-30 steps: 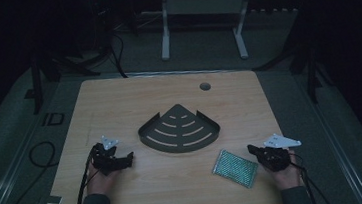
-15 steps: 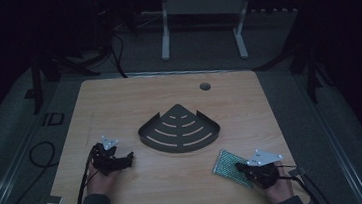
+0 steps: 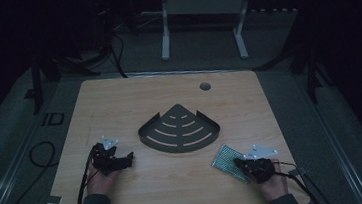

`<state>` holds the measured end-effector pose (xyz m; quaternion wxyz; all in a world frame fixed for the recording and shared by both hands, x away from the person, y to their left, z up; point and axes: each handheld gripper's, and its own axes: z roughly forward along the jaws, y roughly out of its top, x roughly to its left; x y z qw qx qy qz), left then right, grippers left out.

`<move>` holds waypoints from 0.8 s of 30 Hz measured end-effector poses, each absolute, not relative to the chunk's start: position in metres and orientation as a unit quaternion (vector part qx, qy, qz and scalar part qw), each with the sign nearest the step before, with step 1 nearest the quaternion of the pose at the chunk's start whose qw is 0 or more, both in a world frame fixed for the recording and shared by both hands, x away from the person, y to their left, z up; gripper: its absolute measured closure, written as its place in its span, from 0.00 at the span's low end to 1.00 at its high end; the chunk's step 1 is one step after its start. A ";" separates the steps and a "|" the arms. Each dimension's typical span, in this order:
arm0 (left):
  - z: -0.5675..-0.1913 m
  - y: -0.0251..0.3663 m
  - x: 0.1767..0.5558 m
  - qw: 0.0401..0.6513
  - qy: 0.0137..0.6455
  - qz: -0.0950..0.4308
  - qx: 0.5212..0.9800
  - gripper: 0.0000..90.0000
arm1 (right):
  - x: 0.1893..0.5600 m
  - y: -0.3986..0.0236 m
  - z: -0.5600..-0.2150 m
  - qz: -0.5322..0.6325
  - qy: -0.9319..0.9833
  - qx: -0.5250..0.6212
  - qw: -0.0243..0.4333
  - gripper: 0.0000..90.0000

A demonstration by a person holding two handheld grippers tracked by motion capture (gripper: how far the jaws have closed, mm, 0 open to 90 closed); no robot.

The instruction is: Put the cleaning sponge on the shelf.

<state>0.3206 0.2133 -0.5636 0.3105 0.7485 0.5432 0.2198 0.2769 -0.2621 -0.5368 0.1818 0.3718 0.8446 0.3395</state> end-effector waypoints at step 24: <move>-0.564 0.213 0.321 0.310 0.544 0.220 0.748 0.12 | 0.285 -0.243 -0.534 0.326 0.837 0.393 0.197 0.92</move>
